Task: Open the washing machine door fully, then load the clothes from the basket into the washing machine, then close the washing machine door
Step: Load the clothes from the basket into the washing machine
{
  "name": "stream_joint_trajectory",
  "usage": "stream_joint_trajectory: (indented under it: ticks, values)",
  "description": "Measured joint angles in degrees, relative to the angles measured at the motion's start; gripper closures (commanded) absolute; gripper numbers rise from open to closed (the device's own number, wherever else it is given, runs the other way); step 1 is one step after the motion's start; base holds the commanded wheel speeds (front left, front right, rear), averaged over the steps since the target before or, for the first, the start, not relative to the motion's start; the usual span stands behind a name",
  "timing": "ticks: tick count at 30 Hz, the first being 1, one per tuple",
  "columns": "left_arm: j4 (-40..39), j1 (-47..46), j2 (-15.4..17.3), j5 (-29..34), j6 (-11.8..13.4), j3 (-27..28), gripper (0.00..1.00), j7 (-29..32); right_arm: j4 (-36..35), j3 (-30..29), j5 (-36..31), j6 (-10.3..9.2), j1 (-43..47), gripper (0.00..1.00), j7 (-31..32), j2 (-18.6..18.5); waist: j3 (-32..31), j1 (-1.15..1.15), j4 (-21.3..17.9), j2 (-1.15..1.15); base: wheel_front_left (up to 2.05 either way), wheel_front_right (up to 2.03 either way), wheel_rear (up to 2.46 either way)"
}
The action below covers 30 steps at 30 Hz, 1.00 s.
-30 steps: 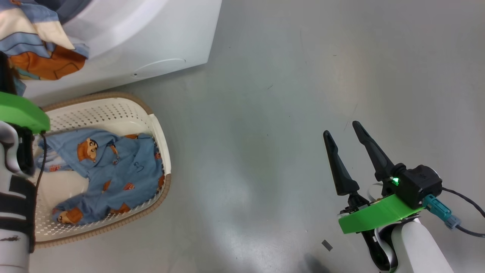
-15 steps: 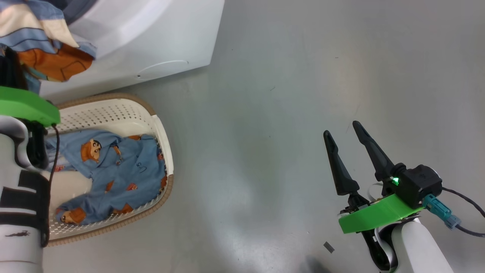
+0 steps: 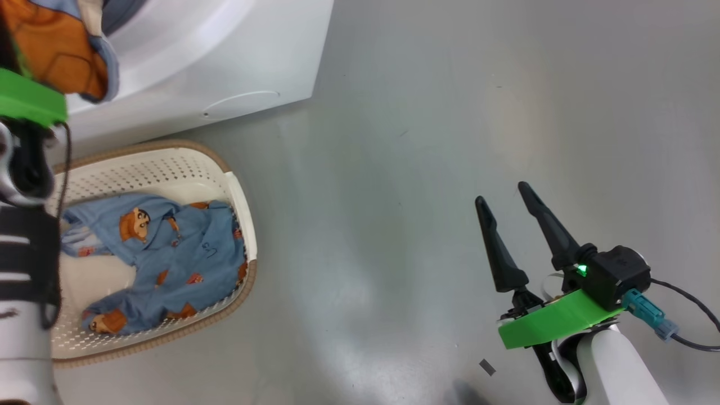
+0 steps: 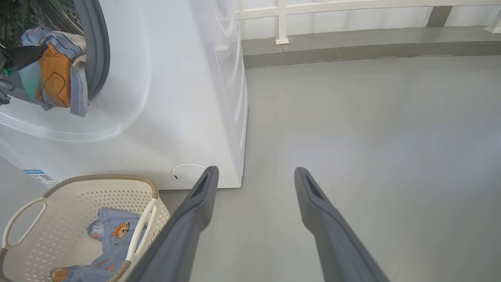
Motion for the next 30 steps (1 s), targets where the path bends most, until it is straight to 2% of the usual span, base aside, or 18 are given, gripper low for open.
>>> stream_joint_trajectory:
  ticks: [8,12,15,23,30]
  values:
    - [2.40,-6.73,2.29,-0.64,2.11,1.29,1.00,0.04,0.12,1.52,1.41,0.00,0.03,0.00,0.00,0.03,0.25,0.00,-2.39,0.00,0.00,0.00,0.00]
    - [6.11,-10.85,4.61,0.01,3.02,1.38,1.00,-0.57,0.12,2.70,1.96,0.00,0.25,0.00,0.00,0.11,0.51,0.00,-4.48,0.00,0.00,0.00,0.00]
    - [7.43,-12.55,5.00,0.27,2.96,1.36,1.00,-0.97,-0.09,2.76,1.97,0.00,0.54,0.00,0.00,0.11,0.64,0.00,-5.25,0.00,0.00,0.00,0.00]
    - [12.63,-19.75,9.03,1.63,1.48,0.52,1.00,-1.47,-0.90,4.14,3.18,0.00,3.55,0.00,0.00,0.21,2.21,0.00,-8.30,0.00,0.00,0.00,0.00]
    - [18.02,-23.73,13.12,2.52,1.48,-0.04,1.00,-1.56,-1.88,4.82,3.44,0.00,5.13,0.00,0.00,0.52,3.65,0.00,-10.83,0.00,0.00,0.00,0.00]
